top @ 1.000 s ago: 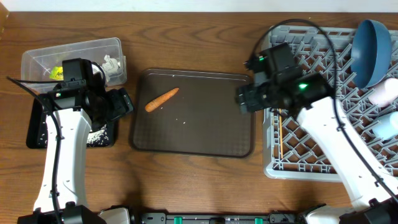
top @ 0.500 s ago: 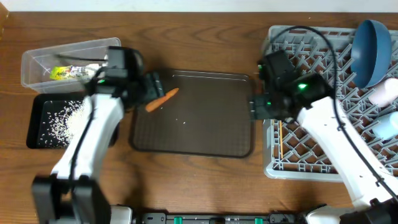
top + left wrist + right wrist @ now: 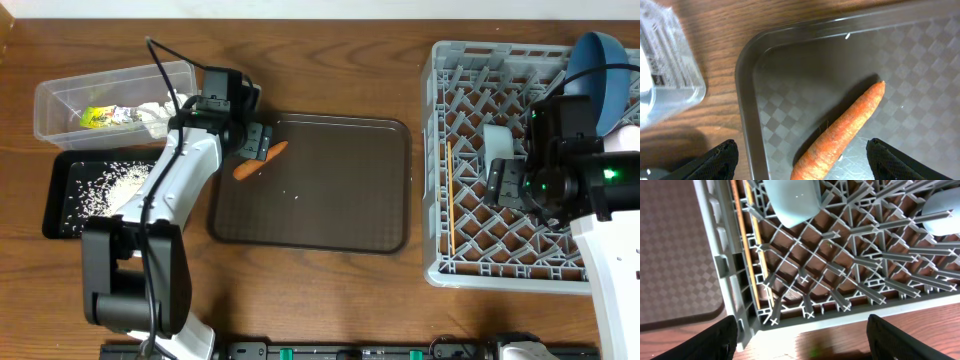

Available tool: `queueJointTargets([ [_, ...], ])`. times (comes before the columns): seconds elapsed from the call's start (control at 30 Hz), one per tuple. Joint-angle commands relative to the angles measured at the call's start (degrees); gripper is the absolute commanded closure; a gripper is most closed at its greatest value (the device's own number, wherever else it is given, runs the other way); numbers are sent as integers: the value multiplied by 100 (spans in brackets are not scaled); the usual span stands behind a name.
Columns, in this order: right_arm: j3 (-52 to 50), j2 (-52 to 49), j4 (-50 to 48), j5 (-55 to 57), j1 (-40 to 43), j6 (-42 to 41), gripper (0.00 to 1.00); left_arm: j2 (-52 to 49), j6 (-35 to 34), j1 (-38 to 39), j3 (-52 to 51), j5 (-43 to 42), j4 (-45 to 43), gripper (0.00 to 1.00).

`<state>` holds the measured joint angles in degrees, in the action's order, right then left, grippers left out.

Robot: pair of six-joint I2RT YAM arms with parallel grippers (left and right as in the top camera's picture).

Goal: Sort waste into correct bins and load items into the dishwasher rack
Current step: 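Reach the left gripper to the orange carrot and grasp it, then lift the carrot and carry it left over the black tray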

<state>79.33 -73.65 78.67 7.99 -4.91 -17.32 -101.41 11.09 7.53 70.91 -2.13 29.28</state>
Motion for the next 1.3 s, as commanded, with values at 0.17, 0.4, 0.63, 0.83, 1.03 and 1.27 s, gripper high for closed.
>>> queueJointTargets([
  [0.17,11,-13,24,61,50,114,18,-476,584,68,109,-387,22,15],
  [0.4,11,-13,17,61,50,111,18,-743,584,293,50,-369,59,16],
  [0.63,11,-13,26,61,50,111,19,-1016,463,376,46,-96,297,24],
  [0.83,11,-13,44,63,50,111,19,-1025,417,376,28,-105,380,39],
  [1.03,11,-13,42,61,50,111,20,-1025,361,376,17,-107,542,53],
  [1.27,11,-13,55,63,50,111,20,-1025,166,376,20,-107,610,59],
])
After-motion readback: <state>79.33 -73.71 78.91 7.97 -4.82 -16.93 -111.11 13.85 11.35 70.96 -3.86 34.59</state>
